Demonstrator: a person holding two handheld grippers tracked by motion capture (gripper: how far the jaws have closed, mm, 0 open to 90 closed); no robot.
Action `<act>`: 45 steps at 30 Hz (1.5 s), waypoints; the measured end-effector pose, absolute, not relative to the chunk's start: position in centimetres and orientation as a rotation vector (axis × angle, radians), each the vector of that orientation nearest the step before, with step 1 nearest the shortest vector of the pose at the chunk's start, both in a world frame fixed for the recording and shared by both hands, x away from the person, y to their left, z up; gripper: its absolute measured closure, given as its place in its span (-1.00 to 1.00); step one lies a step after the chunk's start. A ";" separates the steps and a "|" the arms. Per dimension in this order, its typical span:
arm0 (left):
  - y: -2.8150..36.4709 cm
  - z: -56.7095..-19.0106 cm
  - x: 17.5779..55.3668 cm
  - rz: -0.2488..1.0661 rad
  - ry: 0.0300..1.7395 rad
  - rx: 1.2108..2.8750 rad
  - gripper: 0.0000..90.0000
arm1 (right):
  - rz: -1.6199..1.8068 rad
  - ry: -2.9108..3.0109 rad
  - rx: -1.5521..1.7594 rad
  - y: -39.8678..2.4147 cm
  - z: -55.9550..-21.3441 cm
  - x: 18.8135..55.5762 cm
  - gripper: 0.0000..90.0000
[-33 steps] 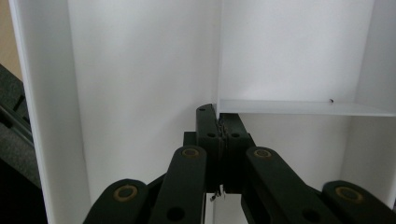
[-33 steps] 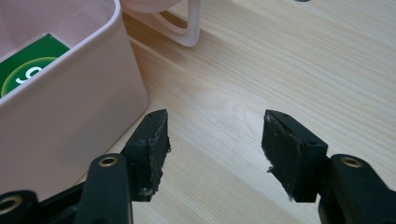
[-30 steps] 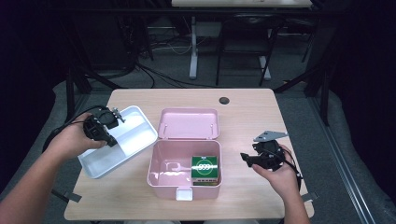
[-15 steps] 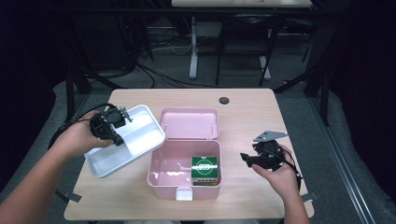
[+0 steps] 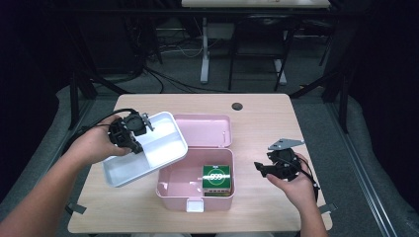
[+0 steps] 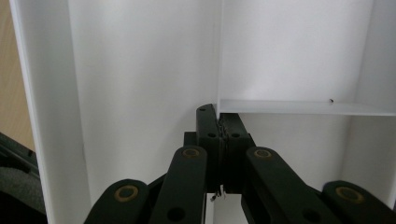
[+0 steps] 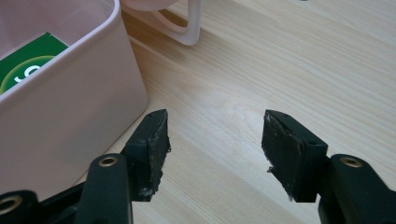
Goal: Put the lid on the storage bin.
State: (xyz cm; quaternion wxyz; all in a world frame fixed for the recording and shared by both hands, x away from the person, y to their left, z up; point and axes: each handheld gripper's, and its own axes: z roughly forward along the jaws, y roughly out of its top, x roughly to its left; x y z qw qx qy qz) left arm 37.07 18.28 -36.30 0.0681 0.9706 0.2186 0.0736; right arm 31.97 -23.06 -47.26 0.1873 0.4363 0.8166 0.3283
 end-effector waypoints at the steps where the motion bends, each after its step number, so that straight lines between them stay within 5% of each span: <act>1: 18.0 -36.3 37.0 0.220 0.654 2.921 0.98 | 0.917 2.295 1.230 -23.0 -47.3 32.0 -0.10; 45: 6.9 -39.1 35.4 0.184 0.145 3.018 0.98 | 0.943 2.301 1.230 -23.2 -47.4 32.0 -0.10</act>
